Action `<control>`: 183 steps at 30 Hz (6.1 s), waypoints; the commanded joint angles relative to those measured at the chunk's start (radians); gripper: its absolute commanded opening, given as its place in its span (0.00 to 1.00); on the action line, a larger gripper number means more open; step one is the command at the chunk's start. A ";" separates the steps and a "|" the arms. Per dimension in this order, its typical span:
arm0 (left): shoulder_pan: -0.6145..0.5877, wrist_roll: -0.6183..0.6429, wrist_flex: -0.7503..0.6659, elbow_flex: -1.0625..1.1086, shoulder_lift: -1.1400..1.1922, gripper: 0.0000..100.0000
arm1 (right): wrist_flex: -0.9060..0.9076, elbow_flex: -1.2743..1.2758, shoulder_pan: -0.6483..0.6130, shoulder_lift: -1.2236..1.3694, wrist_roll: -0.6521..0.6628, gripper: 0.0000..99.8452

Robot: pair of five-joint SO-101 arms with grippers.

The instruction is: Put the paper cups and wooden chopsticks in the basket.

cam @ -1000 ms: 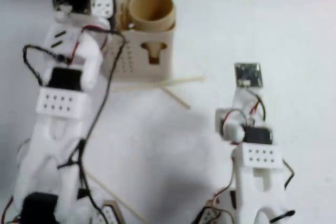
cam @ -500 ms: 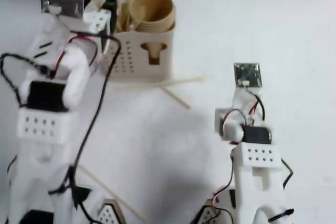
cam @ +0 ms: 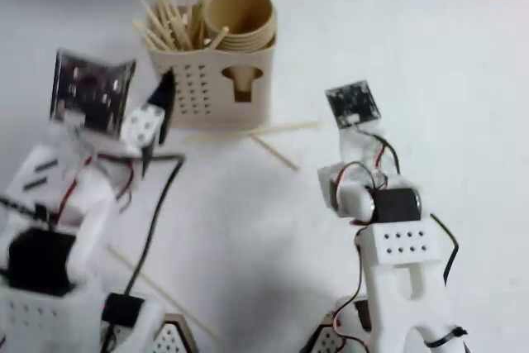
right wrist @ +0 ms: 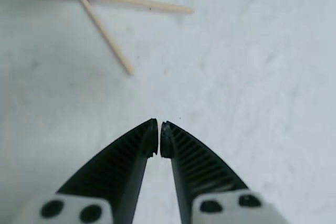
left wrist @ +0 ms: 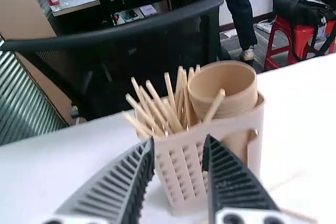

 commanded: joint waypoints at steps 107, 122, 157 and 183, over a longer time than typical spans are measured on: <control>-0.314 -0.006 -0.229 1.102 -0.751 0.16 | 0.001 -0.129 -0.418 0.593 -0.086 0.32; -0.314 -0.008 -0.229 1.102 -0.751 0.16 | -0.070 -0.183 -0.271 0.869 0.072 0.07; -0.314 -0.008 -0.229 1.103 -0.751 0.16 | 0.194 -0.516 -0.193 0.131 0.037 0.02; -0.309 -0.046 -0.235 1.117 -0.751 0.16 | -0.647 -1.111 -0.449 0.757 -0.193 0.02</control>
